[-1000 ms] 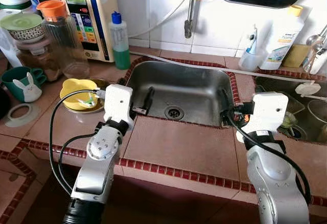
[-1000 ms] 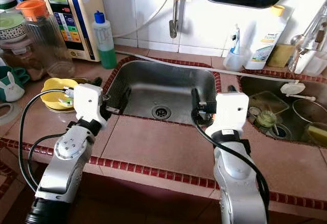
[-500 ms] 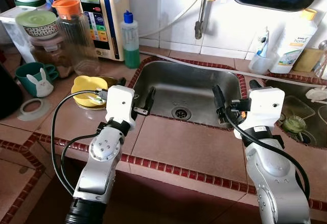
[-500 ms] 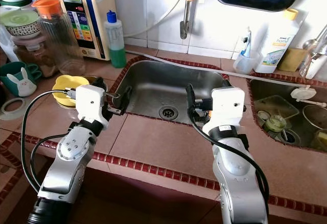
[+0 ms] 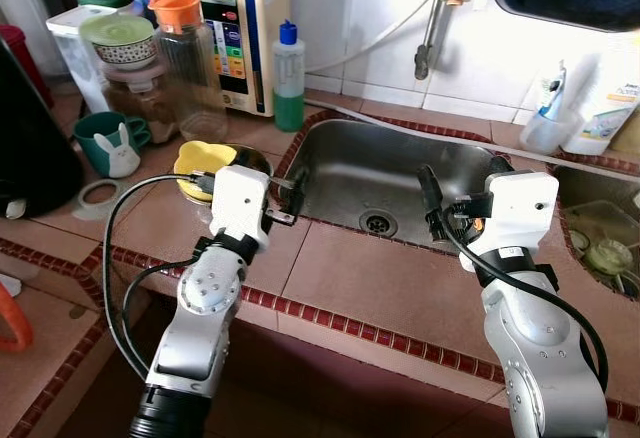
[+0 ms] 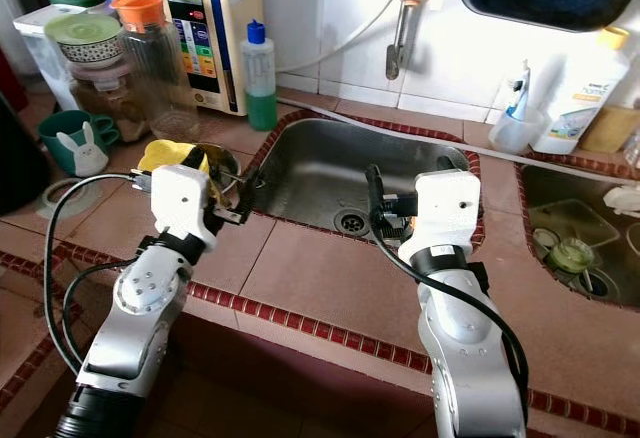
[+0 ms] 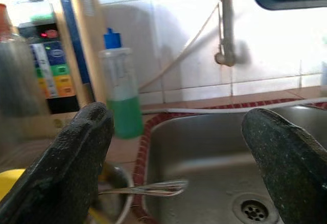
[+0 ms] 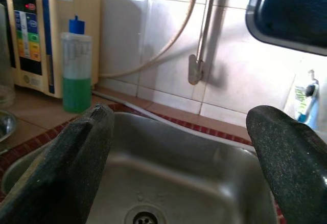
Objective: Kitchen organization
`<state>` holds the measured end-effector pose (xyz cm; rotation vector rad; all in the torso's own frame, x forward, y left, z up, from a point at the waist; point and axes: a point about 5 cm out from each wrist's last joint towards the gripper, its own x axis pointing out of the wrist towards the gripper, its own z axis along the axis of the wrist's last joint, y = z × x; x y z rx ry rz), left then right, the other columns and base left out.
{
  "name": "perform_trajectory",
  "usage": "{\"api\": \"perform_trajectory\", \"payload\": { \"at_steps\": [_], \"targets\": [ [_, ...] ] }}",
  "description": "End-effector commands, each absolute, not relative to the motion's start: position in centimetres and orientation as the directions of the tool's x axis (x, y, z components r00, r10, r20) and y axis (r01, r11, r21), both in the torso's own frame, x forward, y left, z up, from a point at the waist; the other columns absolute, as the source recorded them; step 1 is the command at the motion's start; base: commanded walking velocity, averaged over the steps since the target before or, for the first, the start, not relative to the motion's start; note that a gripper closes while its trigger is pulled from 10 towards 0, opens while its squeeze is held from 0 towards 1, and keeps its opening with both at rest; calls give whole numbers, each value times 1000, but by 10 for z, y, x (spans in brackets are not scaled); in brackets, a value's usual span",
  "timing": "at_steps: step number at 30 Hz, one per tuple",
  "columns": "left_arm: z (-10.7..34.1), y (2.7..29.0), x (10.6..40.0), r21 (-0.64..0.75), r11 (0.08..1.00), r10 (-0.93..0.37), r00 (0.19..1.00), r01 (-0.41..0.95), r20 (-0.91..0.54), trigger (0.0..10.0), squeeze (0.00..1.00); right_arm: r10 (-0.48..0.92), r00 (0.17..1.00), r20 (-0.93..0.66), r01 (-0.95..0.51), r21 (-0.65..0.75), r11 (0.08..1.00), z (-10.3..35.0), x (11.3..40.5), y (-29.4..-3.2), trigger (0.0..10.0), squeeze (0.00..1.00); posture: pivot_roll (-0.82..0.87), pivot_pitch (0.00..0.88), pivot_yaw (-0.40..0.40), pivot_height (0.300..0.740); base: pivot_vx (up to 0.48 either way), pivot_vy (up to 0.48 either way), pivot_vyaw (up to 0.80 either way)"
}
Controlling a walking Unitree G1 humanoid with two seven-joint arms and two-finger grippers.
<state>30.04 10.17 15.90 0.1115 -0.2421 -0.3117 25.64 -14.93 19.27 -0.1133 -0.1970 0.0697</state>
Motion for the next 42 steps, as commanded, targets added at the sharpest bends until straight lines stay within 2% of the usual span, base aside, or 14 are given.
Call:
{"api": "perform_trajectory", "payload": {
  "at_steps": [1, 5, 8, 12, 17, 21, 25, 29, 38, 40, 41, 42],
  "targets": [
    [158, 100, 303, 169, 938, -333, 920, 301, 209, 10000, 0, 61, 980, 191, -40, -111, 993, 193, 256, -153, 10000, 0, 32, 0, -10, 740, 0, 0, 0],
    [154, 101, 311, 198, 942, -308, 931, 270, 196, 10000, 0, 102, 978, 179, -89, -79, 993, 194, 255, -149, 10000, 0, 28, 0, -6, 740, 0, 0, 0],
    [153, 109, 320, 211, 958, -236, 953, 195, 192, 10000, 0, 271, 954, 129, -275, 17, 961, 194, 252, -132, 10000, 0, 19, 0, -3, 740, 0, 0, 0],
    [149, 113, 324, 228, 960, -209, 961, 165, 184, 10000, 0, 311, 940, 139, -319, 35, 947, 197, 249, -127, 10000, 0, 20, 0, -5, 740, 0, 0, 0],
    [140, 122, 330, 263, 959, -145, 978, 102, 150, 10000, 0, 462, 882, 94, -470, 106, 876, 194, 240, -109, 10000, 0, 19, 6, -2, 740, 0, 0, 0],
    [128, 130, 330, 298, 949, -135, 985, 98, 107, 10000, 0, 511, 857, 65, -515, 106, 851, 190, 234, -104, 10000, 0, 17, 9, 0, 740, 0, 0, 0],
    [127, 139, 330, 329, 941, -132, 983, 85, 125, 10000, 0, 574, 817, 46, -574, 150, 805, 187, 226, -97, 10000, 0, 15, 14, 1, 740, 0, 0, 0],
    [125, 145, 333, 355, 933, -113, 986, 63, 123, 10000, 0, 659, 752, -3, -644, 210, 736, 179, 214, -88, 10000, 0, 17, 14, 1, 740, 0, 0, 0],
    [113, 153, 340, 364, 926, -137, 988, 102, 70, 10000, 0, 652, 758, -29, -636, 188, 748, 178, 215, -90, 10000, 0, 11, 16, 2, 740, 0, 0, 0],
    [113, 153, 342, 361, 926, -145, 987, 110, 73, 4471, 0, 644, 764, -37, -628, 185, 755, 178, 215, -92, 10000, 0, 7, 16, 3, 740, 0, 0, 0],
    [114, 152, 343, 363, 925, -150, 986, 114, 72, 2157, 0, 643, 765, -41, -627, 182, 757, 178, 215, -92, 10000, 0, 7, 16, 3, 740, 0, 0, 0],
    [114, 151, 344, 364, 924, -154, 985, 118, 72, 3843, 0, 642, 765, -44, -626, 179, 759, 178, 215, -93, 10000, 0, 6, 16, 4, 740, 0, 0, 0]
  ]
}}
